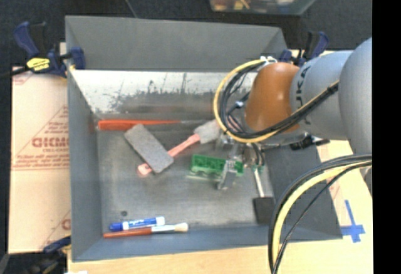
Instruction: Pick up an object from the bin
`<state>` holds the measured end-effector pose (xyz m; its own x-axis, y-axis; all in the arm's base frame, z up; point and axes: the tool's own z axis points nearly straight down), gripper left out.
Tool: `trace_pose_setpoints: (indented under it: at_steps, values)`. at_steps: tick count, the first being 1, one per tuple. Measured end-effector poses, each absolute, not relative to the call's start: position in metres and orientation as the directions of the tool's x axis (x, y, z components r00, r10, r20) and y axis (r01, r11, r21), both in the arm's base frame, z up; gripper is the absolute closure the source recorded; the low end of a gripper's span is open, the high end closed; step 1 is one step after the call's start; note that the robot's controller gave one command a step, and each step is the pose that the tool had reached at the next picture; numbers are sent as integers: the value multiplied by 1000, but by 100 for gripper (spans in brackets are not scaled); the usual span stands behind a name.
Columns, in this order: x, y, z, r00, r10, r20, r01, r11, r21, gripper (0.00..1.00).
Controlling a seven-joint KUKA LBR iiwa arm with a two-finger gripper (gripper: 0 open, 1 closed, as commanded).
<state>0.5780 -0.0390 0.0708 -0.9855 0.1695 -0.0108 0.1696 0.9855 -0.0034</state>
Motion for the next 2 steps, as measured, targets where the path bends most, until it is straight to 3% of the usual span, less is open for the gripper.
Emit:
trace_pose_setpoints:
  at_steps: [1,2]
  values:
    - [567,-20,72,-958,285,-21,285,959,6,100]
    - [567,-20,72,-959,284,-21,284,959,6,100]
